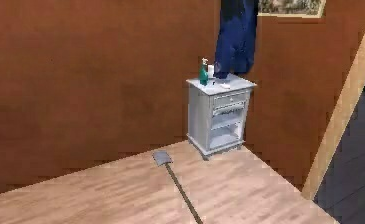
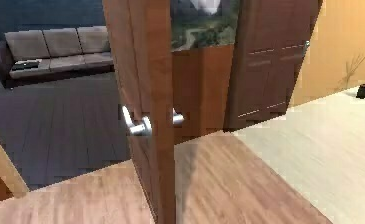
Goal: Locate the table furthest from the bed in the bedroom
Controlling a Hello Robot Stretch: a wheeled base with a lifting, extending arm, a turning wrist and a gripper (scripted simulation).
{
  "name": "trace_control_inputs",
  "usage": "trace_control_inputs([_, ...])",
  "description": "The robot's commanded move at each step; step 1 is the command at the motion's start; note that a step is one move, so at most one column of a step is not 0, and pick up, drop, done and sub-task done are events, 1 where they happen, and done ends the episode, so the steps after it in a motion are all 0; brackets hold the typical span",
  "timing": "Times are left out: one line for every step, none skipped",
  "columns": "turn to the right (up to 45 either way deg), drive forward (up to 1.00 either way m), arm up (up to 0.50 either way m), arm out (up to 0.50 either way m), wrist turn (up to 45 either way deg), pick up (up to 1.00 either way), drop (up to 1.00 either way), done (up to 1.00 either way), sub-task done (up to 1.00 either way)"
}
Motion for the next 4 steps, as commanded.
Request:
trace_control_inputs([36.0,0.00,0.00,0.00,0.0,0.00,0.00,0.00,0.00])
trace_control_inputs([0.0,0.50,0.00,0.00,0.0,0.00,0.00,0.00,0.00])
trace_control_inputs([21.0,0.00,0.00,0.00,0.0,0.00,0.00,0.00,0.00])
trace_control_inputs([0.0,1.00,0.00,0.00,0.0,0.00,0.00,0.00,0.00])
